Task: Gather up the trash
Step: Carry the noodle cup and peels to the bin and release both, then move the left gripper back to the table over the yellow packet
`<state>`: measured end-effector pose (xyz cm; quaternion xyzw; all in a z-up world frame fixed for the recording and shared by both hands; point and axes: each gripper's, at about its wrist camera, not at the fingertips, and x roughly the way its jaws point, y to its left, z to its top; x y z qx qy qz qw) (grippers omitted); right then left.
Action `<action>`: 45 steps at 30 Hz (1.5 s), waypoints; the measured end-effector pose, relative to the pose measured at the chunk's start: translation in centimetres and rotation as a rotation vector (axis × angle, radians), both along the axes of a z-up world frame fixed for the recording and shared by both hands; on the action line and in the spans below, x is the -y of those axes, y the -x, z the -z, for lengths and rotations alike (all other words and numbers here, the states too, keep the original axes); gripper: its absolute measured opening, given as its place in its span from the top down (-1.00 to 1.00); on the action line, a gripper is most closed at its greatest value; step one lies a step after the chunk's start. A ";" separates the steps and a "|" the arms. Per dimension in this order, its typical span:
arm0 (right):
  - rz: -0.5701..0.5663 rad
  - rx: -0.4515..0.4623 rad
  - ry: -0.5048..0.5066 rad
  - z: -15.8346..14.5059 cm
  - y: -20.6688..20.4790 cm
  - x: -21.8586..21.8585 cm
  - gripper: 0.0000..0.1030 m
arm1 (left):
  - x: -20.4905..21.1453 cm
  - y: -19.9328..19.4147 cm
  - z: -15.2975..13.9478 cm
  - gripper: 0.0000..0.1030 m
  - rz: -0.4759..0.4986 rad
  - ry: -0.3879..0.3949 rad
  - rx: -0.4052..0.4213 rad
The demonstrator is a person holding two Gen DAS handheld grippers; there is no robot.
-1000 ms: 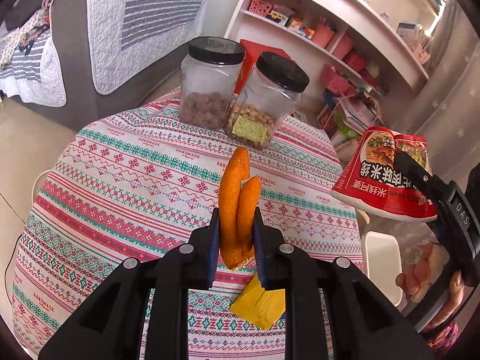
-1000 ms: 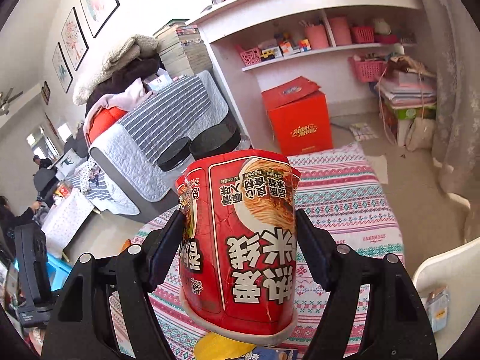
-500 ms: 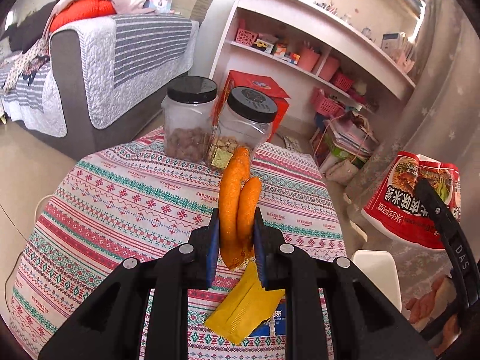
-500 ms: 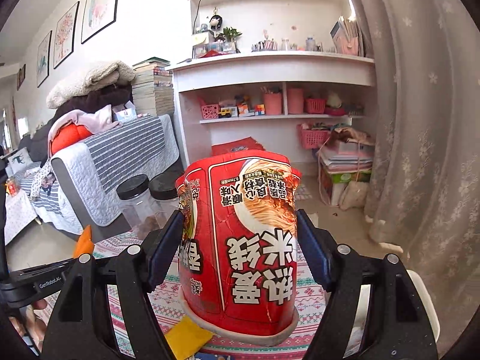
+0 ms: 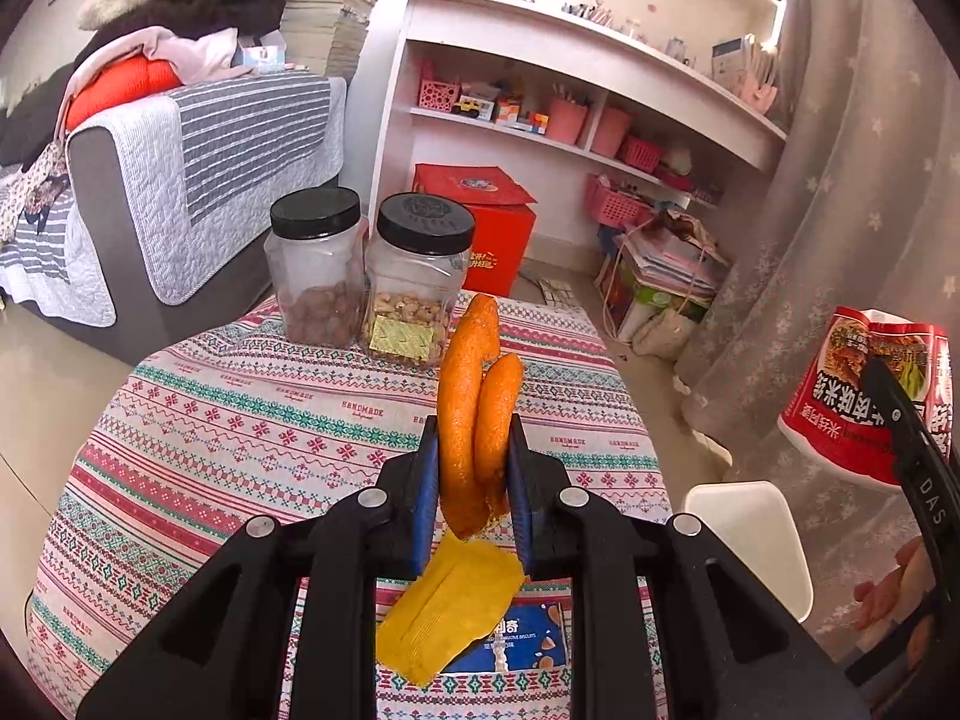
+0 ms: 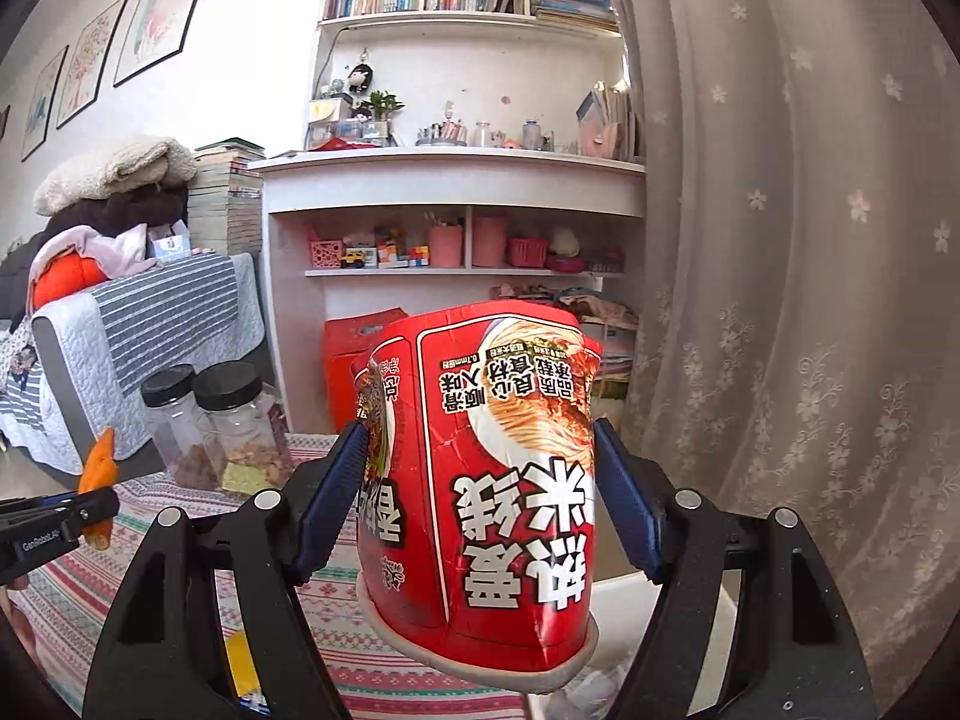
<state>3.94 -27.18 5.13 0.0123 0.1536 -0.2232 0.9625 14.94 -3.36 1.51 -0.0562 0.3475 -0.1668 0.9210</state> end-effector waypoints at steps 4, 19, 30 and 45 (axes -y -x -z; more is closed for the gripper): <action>0.088 -0.027 0.000 0.4 1.1 2.7 -0.39 | 1.3 0.5 0.5 0.60 0.026 -0.017 -0.005; 0.300 -0.172 -0.050 3.4 4.5 10.5 -0.80 | 7.8 2.2 2.4 0.58 0.161 -0.044 -0.046; 0.402 -0.154 -0.069 2.8 6.9 12.8 -0.86 | 15.0 2.4 2.8 0.56 0.294 0.030 -0.138; 0.439 -0.107 -0.186 2.6 9.9 13.9 -0.86 | 24.6 1.1 2.6 0.55 0.417 0.035 -0.231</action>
